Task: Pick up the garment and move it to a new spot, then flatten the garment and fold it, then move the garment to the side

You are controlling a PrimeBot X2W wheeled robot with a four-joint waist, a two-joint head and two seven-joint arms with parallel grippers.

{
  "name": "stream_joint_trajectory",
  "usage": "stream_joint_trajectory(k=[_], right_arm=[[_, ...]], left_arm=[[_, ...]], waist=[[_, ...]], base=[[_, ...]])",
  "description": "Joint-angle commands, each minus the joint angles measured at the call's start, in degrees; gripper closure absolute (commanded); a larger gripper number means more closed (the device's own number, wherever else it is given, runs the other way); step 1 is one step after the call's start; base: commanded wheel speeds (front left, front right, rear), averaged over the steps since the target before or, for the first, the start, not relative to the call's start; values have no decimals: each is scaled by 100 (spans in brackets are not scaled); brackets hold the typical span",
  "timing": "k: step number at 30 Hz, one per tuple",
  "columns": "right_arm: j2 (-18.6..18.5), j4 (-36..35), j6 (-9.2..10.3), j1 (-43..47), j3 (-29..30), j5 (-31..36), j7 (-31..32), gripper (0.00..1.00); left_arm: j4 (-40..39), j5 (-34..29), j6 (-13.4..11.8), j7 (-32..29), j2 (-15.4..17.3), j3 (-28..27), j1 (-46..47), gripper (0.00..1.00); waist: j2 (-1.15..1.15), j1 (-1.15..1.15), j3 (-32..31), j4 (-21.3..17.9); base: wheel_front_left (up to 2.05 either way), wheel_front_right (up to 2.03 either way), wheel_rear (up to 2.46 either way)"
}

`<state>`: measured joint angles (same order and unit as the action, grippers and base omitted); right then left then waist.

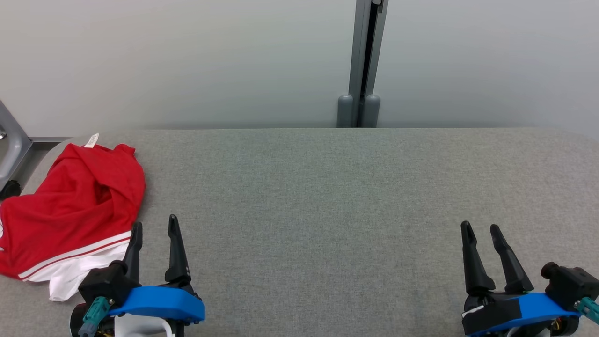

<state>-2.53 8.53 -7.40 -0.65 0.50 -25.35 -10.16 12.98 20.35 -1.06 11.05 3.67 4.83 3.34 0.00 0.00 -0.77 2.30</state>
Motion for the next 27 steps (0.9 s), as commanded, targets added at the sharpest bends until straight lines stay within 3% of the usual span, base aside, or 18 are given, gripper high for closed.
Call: stream_joint_trajectory(k=[1,27], right_arm=[[-46,-74,-12,78,6,186,-39,0],[-52,-298,-14,232,64,1367,-17,0]], left_arm=[[5,-168,-49,63,51,50,84,0],[-43,-1158,-266,119,151,301,60,0]], waist=[[0,0,-5,7],[0,0,-20,87]], base=[[0,0,0],[0,0,0]])
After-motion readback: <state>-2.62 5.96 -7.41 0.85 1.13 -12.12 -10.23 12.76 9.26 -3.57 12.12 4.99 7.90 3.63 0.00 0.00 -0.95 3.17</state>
